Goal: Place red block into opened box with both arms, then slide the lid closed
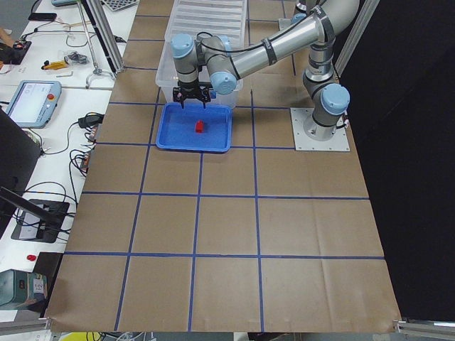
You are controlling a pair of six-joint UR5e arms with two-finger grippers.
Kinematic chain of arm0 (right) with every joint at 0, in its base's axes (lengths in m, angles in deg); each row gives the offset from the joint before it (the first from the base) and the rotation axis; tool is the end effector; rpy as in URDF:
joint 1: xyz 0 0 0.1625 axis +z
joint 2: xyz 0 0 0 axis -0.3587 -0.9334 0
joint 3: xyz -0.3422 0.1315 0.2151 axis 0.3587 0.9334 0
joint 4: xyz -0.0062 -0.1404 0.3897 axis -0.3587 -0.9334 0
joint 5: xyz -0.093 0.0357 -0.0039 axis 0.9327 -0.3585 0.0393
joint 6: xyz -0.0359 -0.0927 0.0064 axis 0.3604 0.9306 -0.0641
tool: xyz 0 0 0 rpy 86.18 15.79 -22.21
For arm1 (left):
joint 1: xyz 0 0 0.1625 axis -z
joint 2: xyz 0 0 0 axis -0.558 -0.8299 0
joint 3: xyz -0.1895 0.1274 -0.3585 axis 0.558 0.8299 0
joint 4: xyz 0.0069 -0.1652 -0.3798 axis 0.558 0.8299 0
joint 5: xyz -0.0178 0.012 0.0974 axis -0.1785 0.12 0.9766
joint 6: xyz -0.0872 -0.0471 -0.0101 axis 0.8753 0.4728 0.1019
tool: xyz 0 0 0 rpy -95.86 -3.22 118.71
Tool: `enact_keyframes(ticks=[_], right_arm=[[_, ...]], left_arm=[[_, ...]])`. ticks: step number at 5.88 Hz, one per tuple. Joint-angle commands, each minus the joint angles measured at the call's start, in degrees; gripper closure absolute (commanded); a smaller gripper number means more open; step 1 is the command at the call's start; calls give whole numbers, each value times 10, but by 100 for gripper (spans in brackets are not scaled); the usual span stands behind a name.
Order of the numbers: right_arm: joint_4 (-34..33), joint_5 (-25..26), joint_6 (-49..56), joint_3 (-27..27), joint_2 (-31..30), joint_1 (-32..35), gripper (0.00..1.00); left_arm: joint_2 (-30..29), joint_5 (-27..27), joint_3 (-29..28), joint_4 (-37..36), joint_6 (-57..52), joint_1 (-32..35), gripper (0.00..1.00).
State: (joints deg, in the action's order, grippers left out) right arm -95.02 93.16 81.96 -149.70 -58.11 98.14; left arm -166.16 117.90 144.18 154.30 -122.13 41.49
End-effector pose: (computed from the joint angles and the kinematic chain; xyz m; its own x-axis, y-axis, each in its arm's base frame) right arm 0.0186 -0.5208 0.5236 -0.9988 0.0495 -0.0053 0.0496 0.9985 -0.0218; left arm 0.0178 -0.5995 0.2906 0.0581 0.9977 0.0348 0.9982 -0.0575 -0.0180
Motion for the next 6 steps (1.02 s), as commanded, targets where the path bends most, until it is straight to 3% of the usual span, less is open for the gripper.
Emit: enact_keyframes(ticks=[1,2,3,5,6], right_arm=[[5,-9,-104,16,20,77,0],[4,-4,-145,30,27,116,0],[7,-1,-156,39,35,125,0],[12,-3,-155,39,37,125,0],[12,-2,-153,38,37,125,0]], left_arm=[[-52,0,2,-35,-37,-8,2],[-54,6,36,-51,-37,-8,2],[-50,7,87,-122,-37,-9,2],[-58,5,106,-139,-38,-10,6],[-59,-1,108,-142,-55,-11,31]])
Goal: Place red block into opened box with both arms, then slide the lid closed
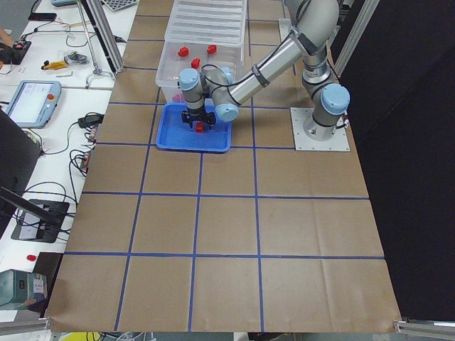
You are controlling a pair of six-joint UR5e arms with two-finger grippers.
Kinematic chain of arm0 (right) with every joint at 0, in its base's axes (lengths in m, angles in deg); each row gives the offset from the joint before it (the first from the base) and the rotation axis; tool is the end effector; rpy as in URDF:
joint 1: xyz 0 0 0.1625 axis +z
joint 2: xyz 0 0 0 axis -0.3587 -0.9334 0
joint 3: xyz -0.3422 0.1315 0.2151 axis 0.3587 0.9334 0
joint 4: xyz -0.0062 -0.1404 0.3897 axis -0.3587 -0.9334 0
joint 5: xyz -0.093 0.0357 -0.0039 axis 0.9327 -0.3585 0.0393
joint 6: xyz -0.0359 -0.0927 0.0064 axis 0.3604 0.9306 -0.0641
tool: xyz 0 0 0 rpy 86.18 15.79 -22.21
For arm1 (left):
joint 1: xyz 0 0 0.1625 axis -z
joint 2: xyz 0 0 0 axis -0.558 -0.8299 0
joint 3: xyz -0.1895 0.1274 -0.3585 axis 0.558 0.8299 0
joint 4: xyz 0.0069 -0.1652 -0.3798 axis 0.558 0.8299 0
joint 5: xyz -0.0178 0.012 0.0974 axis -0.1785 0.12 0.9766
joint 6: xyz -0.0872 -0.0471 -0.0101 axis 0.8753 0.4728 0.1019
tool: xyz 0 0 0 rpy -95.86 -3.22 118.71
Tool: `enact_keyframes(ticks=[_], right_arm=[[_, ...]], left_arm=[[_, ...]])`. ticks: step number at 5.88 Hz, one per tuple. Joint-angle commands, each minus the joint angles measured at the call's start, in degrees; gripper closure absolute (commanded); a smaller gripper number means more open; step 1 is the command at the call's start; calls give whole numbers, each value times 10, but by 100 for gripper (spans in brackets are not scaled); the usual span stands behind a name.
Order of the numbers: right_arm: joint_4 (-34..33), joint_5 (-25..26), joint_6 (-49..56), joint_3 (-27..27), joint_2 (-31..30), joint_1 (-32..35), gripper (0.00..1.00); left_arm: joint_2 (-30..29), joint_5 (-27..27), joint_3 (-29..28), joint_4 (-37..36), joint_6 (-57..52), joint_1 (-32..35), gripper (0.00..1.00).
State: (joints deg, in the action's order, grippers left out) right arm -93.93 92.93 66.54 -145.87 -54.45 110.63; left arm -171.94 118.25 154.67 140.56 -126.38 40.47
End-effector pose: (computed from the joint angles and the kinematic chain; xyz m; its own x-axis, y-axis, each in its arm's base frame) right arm 0.1310 -0.5299 0.5216 -0.9948 0.1006 -0.0134 0.1006 0.9949 -0.0032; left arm 0.0218 -0.5731 0.1787 0.1150 0.9904 0.0765 0.9931 -0.1128 -0.0315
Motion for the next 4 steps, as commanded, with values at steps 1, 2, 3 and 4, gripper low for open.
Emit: enact_keyframes(ticks=[1,2,3,4], right_arm=[[2,0,1,-2,1,0,0],[2,0,3,-3,1,0,0],[2,0,5,-5,2,0,0],[2,0,6,-5,2,0,0]], left_arm=[[-1,-6,1,-10,-10,-1,76],[3,-5,-8,-7,-9,-2,94],[12,-5,-13,-1,-8,-4,100],[29,-19,-48,43,1,1,100]])
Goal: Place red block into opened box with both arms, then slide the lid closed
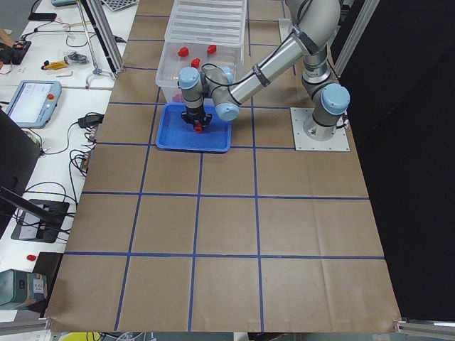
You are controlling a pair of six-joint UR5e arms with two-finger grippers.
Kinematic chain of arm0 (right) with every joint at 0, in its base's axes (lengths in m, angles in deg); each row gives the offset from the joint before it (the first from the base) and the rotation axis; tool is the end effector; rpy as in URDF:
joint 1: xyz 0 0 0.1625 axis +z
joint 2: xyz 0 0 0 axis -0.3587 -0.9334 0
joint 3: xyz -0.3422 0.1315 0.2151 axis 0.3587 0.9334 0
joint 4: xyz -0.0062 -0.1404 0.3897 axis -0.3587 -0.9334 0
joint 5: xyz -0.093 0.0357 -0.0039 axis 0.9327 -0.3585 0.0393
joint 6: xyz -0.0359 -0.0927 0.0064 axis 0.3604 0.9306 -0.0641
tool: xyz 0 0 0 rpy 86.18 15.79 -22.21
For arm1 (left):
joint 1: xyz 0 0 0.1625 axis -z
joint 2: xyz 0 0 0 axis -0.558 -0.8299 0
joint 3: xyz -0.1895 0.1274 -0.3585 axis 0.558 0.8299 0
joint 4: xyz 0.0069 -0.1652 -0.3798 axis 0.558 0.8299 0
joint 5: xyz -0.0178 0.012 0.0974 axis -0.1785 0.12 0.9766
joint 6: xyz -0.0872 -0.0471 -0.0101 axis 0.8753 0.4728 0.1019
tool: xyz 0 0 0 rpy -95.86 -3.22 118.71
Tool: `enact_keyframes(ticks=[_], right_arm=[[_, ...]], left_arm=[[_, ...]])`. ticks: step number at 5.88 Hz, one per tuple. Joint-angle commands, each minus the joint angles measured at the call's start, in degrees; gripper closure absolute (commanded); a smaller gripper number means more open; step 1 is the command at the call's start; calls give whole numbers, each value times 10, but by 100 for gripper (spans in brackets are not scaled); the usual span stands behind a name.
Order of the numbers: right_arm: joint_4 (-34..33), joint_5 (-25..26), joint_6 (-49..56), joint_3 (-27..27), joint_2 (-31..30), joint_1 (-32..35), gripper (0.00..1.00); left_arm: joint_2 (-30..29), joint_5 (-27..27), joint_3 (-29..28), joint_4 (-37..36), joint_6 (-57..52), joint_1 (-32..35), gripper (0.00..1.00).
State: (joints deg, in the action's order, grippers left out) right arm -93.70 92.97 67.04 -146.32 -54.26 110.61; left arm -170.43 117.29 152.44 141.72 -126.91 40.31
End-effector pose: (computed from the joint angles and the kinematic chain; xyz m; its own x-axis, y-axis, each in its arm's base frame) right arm 0.1308 -0.5302 0.5156 -0.9957 0.0924 -0.0114 0.0923 0.9957 0.0117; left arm 0.0248 -0.5841 0.2070 0.1206 0.9923 0.0283 0.9923 -0.1197 -0.0304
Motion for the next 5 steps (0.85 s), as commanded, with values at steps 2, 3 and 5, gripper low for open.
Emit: enact_keyframes(ticks=[2,3,5], right_arm=[[-1,1,2,-1,0,0,0],[0,0,2,-1,0,0,0],[0,1,3,-2,0,0,0]], left_arm=[[65,-11,-115,212,29,8,100],[94,-11,-150,297,40,10,100],[149,-15,-155,357,49,14,100]])
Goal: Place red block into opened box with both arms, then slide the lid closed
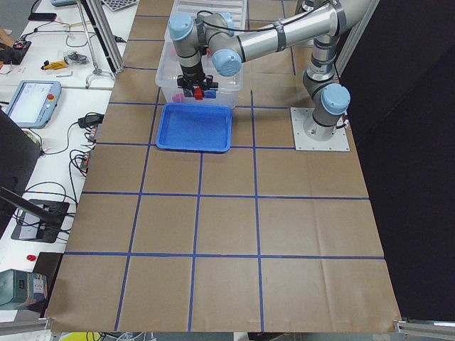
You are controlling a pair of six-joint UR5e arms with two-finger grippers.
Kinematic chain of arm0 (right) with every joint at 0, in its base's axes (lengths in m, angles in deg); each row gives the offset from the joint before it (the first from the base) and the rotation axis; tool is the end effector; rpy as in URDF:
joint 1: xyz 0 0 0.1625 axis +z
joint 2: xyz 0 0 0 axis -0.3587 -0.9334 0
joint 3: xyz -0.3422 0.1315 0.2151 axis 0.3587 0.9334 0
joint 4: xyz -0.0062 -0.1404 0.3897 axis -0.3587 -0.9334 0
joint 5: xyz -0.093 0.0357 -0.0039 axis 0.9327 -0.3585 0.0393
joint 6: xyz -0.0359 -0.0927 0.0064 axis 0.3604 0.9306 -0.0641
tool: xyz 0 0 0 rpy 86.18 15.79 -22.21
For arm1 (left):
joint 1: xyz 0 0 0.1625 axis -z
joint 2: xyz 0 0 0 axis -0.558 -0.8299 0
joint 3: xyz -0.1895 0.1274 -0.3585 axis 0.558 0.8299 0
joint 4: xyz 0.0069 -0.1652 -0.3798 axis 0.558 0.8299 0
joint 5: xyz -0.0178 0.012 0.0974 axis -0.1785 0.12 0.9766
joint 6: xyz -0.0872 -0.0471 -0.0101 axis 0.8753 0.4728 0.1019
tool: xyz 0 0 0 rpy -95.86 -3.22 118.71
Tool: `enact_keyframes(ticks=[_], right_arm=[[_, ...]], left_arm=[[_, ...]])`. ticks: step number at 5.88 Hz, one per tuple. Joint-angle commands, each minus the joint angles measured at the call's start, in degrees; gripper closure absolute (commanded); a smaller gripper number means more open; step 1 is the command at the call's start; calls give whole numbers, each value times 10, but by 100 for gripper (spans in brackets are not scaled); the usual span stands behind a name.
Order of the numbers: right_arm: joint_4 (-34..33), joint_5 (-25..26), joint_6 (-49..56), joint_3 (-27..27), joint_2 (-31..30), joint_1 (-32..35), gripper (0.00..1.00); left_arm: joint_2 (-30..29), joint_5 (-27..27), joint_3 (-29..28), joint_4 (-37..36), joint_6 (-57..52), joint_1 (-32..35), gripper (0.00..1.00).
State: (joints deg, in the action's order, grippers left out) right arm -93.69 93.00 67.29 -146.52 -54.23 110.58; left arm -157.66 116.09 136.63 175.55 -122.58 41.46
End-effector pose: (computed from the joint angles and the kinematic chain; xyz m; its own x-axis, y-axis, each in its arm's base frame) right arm 0.1304 -0.5302 0.5136 -0.9960 0.0886 -0.0106 0.0885 0.9960 0.0158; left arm 0.0057 -0.5643 0.4023 0.0667 0.9916 0.1106 0.9954 -0.0584 -0.0765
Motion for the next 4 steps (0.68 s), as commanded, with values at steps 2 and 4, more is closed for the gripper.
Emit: enact_keyframes(ticks=[2,4], right_arm=[[-1,1,1,0,0,0,0],[-1,1,0,0,0,0,0]], left_arm=[[19,-33,-14,7,142,77,100],[-5,-29,-26,-34,263,181,100]])
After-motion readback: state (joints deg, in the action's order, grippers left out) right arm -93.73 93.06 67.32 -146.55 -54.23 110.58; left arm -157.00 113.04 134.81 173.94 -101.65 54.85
